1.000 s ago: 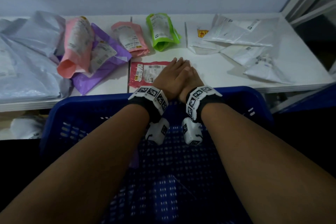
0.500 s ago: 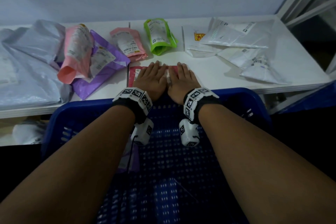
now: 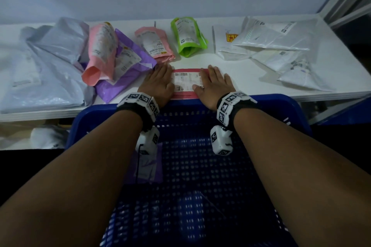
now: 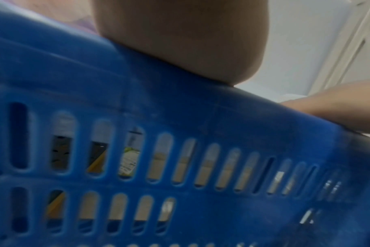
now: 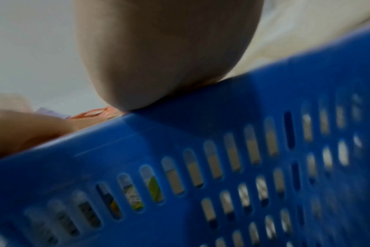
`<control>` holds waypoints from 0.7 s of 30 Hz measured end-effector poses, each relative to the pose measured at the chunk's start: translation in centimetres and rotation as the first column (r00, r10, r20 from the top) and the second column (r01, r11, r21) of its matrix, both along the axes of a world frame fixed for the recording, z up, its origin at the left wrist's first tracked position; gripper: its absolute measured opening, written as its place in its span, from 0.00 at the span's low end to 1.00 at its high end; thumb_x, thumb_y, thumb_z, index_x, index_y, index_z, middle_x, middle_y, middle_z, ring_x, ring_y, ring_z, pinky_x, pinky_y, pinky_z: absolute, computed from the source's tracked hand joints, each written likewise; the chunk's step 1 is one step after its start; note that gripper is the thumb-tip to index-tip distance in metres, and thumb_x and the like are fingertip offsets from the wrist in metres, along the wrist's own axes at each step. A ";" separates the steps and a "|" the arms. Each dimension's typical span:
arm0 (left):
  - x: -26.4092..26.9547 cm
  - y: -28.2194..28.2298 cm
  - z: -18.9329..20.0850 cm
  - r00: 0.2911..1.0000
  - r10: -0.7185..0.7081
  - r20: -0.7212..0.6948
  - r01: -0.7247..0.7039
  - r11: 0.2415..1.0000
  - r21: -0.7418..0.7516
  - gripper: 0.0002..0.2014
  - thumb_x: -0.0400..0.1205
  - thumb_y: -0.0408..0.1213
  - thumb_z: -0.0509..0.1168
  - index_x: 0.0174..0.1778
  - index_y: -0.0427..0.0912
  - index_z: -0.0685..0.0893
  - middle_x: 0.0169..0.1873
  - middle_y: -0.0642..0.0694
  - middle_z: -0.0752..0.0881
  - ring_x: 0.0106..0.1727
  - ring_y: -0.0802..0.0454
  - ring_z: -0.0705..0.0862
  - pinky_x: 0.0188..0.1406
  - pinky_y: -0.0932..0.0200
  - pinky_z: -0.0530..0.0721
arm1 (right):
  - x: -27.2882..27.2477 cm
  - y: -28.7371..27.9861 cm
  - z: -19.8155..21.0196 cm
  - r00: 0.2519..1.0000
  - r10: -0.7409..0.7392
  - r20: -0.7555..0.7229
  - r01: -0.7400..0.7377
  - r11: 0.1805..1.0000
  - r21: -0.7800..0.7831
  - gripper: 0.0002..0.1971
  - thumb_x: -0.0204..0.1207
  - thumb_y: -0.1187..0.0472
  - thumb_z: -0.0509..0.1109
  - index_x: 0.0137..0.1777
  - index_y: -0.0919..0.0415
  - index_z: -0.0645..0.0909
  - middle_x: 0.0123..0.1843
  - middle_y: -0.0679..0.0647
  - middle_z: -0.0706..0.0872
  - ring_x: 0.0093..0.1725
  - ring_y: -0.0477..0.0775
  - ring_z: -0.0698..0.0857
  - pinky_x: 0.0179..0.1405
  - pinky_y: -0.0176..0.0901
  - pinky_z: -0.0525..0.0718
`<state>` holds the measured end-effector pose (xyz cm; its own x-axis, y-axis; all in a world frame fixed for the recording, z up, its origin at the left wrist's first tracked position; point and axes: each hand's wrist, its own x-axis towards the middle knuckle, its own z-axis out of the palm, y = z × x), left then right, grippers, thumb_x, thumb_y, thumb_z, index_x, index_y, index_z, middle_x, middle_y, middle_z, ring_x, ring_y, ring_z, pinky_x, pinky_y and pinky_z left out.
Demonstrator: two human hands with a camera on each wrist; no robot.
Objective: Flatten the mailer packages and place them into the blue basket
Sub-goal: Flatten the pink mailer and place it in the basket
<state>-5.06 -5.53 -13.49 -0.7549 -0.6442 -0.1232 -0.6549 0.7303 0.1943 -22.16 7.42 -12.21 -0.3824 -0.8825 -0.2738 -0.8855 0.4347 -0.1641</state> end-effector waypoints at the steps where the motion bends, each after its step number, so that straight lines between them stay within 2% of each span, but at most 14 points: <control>1: -0.1 0.2 0.0 1.000 0.004 0.005 -0.004 1.000 -0.011 0.40 0.79 0.52 0.33 0.88 0.38 0.49 0.88 0.40 0.49 0.88 0.45 0.46 0.87 0.47 0.42 | -0.3 0.1 0.0 1.000 -0.001 -0.012 0.001 1.000 0.007 0.37 0.85 0.35 0.41 0.88 0.51 0.38 0.89 0.53 0.35 0.88 0.52 0.35 0.86 0.60 0.37; 4: -0.8 1.1 -0.1 0.999 0.010 0.042 -0.008 0.999 -0.044 0.39 0.79 0.51 0.32 0.88 0.39 0.48 0.88 0.42 0.49 0.88 0.48 0.46 0.86 0.41 0.41 | -0.5 0.3 0.3 0.996 -0.021 -0.084 0.026 0.998 0.056 0.37 0.86 0.36 0.40 0.89 0.54 0.38 0.90 0.53 0.37 0.88 0.53 0.36 0.85 0.62 0.35; 6: -1.1 1.3 -0.3 0.999 0.023 0.040 -0.021 0.999 -0.044 0.39 0.79 0.52 0.33 0.88 0.40 0.48 0.88 0.43 0.49 0.88 0.49 0.46 0.86 0.39 0.40 | 0.3 -0.1 0.8 0.975 -0.043 -0.218 0.068 0.992 0.105 0.37 0.86 0.39 0.41 0.89 0.59 0.40 0.90 0.56 0.39 0.88 0.56 0.37 0.85 0.62 0.35; 8: -1.2 1.2 -0.3 0.999 0.028 0.035 -0.027 0.999 -0.041 0.39 0.79 0.51 0.33 0.89 0.40 0.48 0.88 0.43 0.49 0.88 0.50 0.46 0.86 0.38 0.39 | 1.9 -1.4 1.6 0.952 -0.034 -0.304 0.055 0.996 0.063 0.36 0.86 0.43 0.44 0.88 0.64 0.43 0.90 0.60 0.42 0.88 0.59 0.41 0.86 0.61 0.39; 9: -1.2 1.1 -0.4 0.999 0.023 0.047 -0.021 0.999 -0.046 0.39 0.79 0.51 0.32 0.89 0.40 0.47 0.88 0.43 0.48 0.88 0.50 0.45 0.85 0.38 0.39 | 2.8 -2.1 1.8 0.962 -0.011 -0.273 0.011 1.000 0.000 0.35 0.87 0.45 0.45 0.88 0.64 0.46 0.90 0.60 0.44 0.88 0.59 0.43 0.86 0.60 0.41; 11: -1.2 1.0 -0.6 0.996 0.002 0.084 0.003 0.997 -0.071 0.38 0.80 0.50 0.32 0.89 0.40 0.46 0.88 0.43 0.47 0.88 0.49 0.44 0.85 0.37 0.39 | 4.5 -3.1 1.6 0.992 0.065 -0.104 -0.077 0.991 -0.112 0.31 0.88 0.47 0.44 0.88 0.60 0.52 0.90 0.57 0.48 0.89 0.55 0.46 0.87 0.57 0.44; 13: -1.0 0.8 -0.9 0.997 -0.005 0.075 0.012 0.995 -0.096 0.38 0.80 0.48 0.31 0.88 0.39 0.47 0.88 0.42 0.48 0.89 0.47 0.45 0.86 0.37 0.41 | 5.2 -3.3 0.6 0.995 0.098 0.014 -0.095 0.985 -0.143 0.28 0.90 0.49 0.40 0.88 0.55 0.51 0.90 0.52 0.48 0.88 0.50 0.46 0.87 0.54 0.43; 17: -1.0 0.9 -0.9 1.000 0.006 0.027 -0.003 0.997 -0.082 0.40 0.78 0.50 0.30 0.88 0.38 0.50 0.88 0.41 0.51 0.88 0.47 0.47 0.86 0.39 0.43 | 2.6 -2.5 -0.4 0.991 0.133 -0.013 -0.133 0.989 -0.058 0.31 0.89 0.43 0.38 0.89 0.53 0.43 0.90 0.50 0.41 0.88 0.48 0.41 0.87 0.54 0.41; 21: -1.0 1.0 -0.5 1.000 0.017 -0.015 -0.018 0.997 -0.073 0.38 0.80 0.49 0.34 0.88 0.38 0.51 0.87 0.41 0.53 0.88 0.47 0.49 0.86 0.38 0.44 | -2.2 -0.4 -0.2 0.999 0.039 -0.008 -0.039 0.999 -0.009 0.33 0.88 0.40 0.40 0.89 0.52 0.40 0.90 0.50 0.38 0.88 0.48 0.39 0.86 0.53 0.39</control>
<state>-6.09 -4.57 -13.98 -0.7446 -0.6644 -0.0647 -0.6655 0.7312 0.1497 -24.36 7.03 -12.39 -0.3496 -0.8992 -0.2630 -0.9032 0.3981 -0.1604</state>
